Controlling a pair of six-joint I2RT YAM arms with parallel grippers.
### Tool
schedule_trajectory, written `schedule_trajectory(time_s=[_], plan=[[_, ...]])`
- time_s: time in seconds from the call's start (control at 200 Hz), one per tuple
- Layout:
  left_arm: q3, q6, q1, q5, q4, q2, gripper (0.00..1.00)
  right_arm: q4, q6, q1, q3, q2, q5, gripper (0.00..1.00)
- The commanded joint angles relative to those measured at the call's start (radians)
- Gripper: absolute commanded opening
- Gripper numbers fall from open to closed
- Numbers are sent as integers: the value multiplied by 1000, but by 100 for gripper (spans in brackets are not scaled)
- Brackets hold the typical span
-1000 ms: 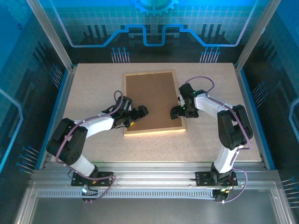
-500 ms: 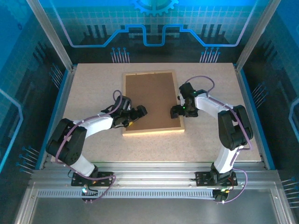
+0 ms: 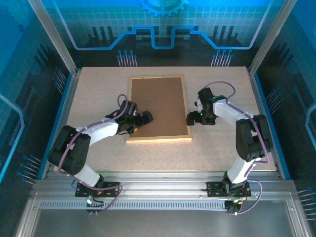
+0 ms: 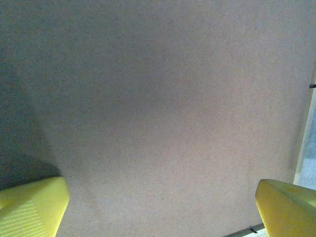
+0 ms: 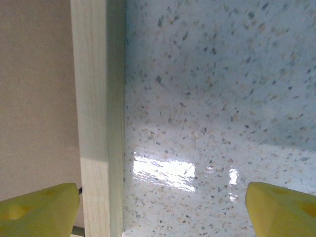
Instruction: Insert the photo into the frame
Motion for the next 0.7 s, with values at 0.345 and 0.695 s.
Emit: schedule_trajectory(time_s=[0.345, 0.695], plan=[[-1, 16, 13, -35, -55, 16, 99, 17, 23, 25, -54, 4, -54, 88], [-7, 5, 11, -20, -30, 31, 99, 23, 38, 48, -61, 30, -46, 88]])
